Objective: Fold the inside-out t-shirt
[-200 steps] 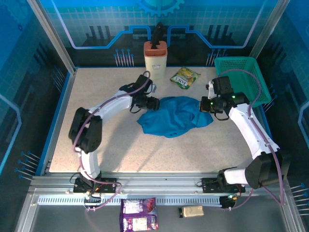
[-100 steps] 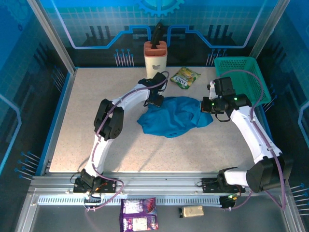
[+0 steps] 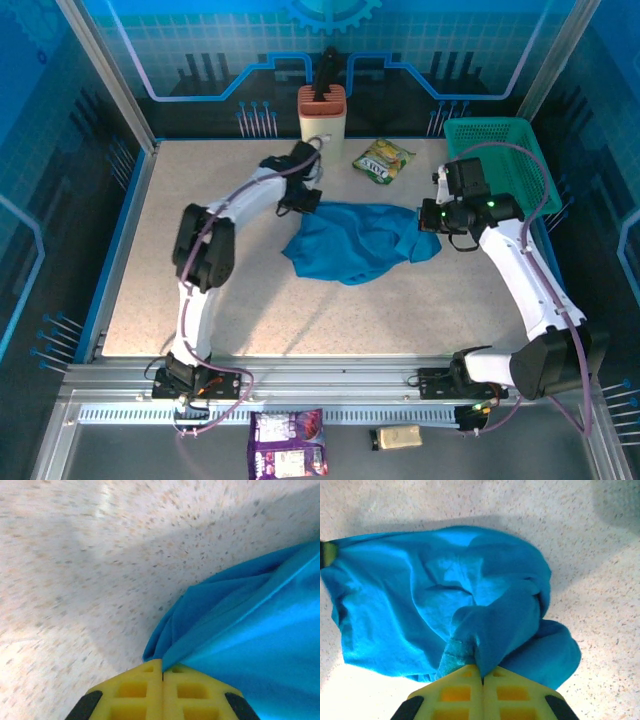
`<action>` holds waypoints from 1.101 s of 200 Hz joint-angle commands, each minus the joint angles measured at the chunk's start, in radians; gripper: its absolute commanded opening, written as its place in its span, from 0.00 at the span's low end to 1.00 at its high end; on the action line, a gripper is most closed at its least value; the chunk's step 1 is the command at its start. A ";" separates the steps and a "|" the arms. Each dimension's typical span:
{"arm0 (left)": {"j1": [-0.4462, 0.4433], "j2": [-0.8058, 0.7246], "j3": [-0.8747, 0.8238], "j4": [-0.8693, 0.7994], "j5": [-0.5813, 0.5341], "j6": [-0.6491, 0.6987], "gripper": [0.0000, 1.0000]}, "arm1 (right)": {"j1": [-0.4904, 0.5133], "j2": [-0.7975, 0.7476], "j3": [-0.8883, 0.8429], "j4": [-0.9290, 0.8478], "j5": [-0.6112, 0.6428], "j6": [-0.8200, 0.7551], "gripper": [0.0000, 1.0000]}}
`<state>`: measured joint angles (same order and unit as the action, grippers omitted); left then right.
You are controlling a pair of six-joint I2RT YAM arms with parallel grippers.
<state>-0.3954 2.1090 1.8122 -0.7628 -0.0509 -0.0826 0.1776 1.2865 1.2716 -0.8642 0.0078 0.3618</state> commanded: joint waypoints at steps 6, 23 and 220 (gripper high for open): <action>0.146 -0.303 -0.072 0.117 0.231 -0.135 0.00 | -0.052 -0.052 0.127 -0.023 0.039 -0.031 0.00; 0.234 -0.447 -0.116 0.166 0.355 -0.191 0.00 | -0.076 -0.077 0.192 -0.026 0.039 -0.050 0.00; 0.415 -0.596 -0.389 0.306 0.503 -0.291 0.03 | -0.095 -0.003 0.176 0.121 -0.046 0.005 0.00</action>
<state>0.0422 1.3899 1.4044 -0.4656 0.4751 -0.3866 0.0948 1.1923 1.5574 -0.7498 -0.0422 0.3157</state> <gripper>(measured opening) 0.055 0.039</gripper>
